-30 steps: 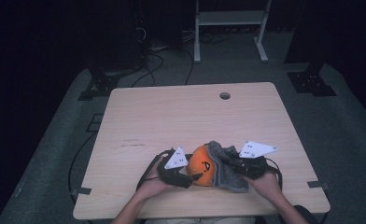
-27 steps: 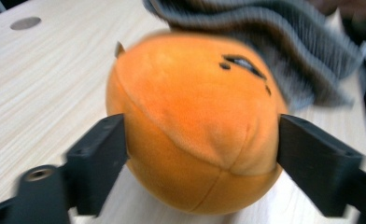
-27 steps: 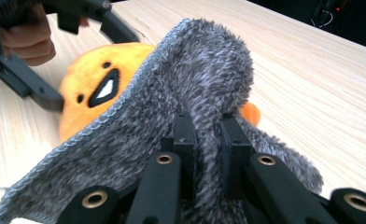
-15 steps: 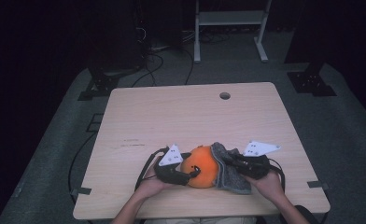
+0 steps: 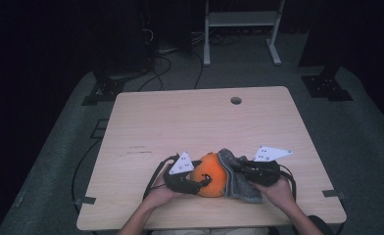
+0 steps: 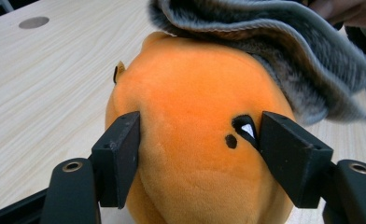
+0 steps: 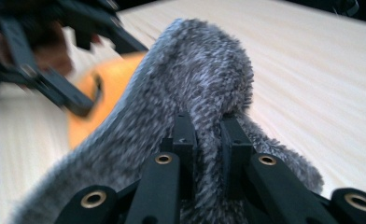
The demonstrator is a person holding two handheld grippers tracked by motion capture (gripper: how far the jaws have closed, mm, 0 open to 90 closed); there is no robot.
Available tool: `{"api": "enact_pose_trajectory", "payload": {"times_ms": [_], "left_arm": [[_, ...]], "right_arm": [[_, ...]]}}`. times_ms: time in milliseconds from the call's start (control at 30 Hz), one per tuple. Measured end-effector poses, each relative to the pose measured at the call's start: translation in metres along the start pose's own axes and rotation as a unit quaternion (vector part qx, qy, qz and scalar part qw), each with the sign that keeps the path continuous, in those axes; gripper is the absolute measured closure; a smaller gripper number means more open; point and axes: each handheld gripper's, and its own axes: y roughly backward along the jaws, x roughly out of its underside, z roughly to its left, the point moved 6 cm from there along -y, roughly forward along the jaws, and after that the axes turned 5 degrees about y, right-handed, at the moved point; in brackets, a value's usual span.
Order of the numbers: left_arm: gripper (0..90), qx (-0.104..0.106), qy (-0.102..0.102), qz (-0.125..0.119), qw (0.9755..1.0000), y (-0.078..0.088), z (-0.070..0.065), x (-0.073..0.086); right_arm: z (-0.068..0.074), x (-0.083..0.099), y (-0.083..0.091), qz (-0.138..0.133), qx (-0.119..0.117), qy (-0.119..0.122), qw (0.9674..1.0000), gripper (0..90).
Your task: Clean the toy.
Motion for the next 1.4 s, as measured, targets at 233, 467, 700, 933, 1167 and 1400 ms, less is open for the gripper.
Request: {"api": "enact_pose_trajectory", "payload": {"times_ms": [233,467,700,933,1167,1400], "left_arm": [[32.5,0.003,0.011,-0.003,0.9999,0.001,0.002,0.001],[31.1,0.009,-0.003,-0.001,1.0000,-0.001,-0.003,0.000],[7.3,0.018,0.076,0.027,0.9965,0.000,0.013,0.001],[32.5,-0.012,0.017,0.019,0.9996,-0.005,0.001,-0.003],[27.1,-0.087,-0.053,-0.008,0.9947,-0.007,-0.003,-0.011],[22.2,-0.020,0.085,-0.027,0.9958,0.000,0.015,-0.010]], "right_arm": [[-0.014,-0.002,-0.009,0.018,0.003,-0.022,0.9996,78.7],[-0.005,-0.001,0.001,-0.009,-0.036,-0.031,0.9988,78.1],[0.008,0.001,-0.003,0.011,-0.076,0.001,0.9971,77.3],[0.009,-0.004,-0.004,-0.011,-0.061,0.004,0.9981,54.5],[0.004,-0.012,-0.012,-0.006,0.013,0.029,0.9995,69.1],[0.018,-0.004,-0.011,0.001,-0.003,0.058,0.9983,77.2]]}}
